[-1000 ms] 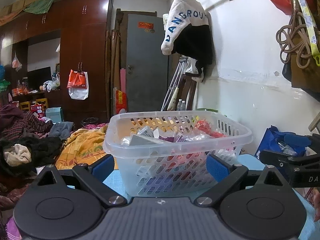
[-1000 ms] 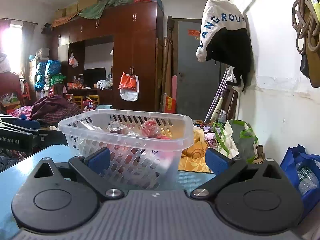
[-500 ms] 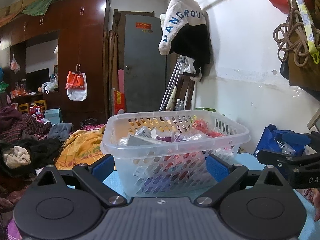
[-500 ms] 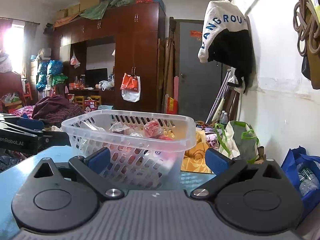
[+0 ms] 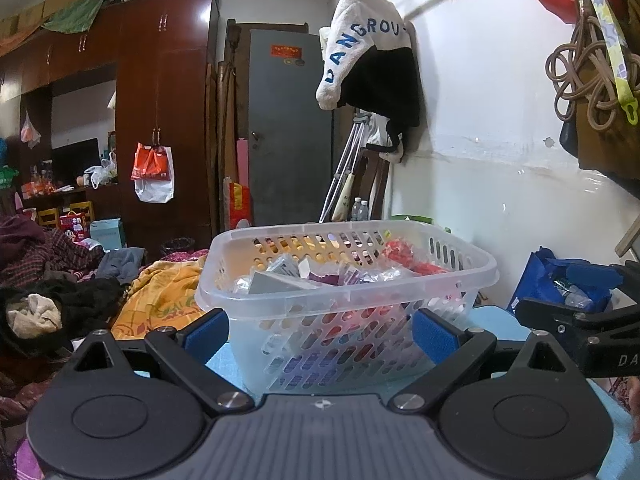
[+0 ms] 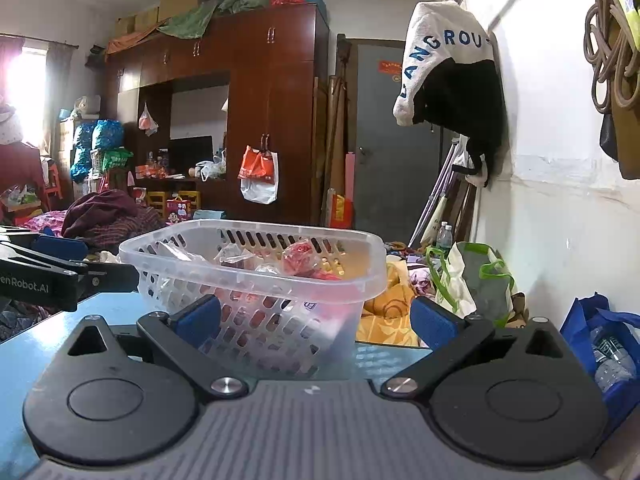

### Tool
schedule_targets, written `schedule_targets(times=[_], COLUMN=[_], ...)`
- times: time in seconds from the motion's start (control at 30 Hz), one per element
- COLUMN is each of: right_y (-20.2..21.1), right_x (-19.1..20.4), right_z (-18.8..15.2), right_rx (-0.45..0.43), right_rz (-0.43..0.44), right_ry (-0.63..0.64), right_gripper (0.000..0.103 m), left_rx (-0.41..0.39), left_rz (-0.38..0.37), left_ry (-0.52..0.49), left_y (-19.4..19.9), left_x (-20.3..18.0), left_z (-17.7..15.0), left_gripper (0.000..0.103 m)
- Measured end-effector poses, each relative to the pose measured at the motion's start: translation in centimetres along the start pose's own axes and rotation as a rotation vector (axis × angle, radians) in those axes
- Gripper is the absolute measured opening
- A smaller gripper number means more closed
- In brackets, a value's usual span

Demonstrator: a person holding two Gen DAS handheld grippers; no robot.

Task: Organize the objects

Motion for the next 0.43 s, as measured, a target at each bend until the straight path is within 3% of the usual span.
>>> schedule_targets(times=[0.43], right_y=[0.16], right_x=[0.01], right_z=[-0.19], right_rx=[0.008], right_rz=[-0.001], right_ry=[0.006], right_gripper=[0.103], left_rx=[-0.019], left_rz=[0.019], left_ry=[-0.03], left_y=[0.26], left_x=[-0.34], left_z=[0.04], left_gripper=[0.099])
Point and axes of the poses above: each gripper's, at about its wrist camera, not at the fingertips, and y roughly against the way its jaws point, x to its left, z to its top, the point moved 10 cm from there along -y, roughly the way its jaws point, and after that the axes turned 14 degrees about y, right-handed, at the moved point
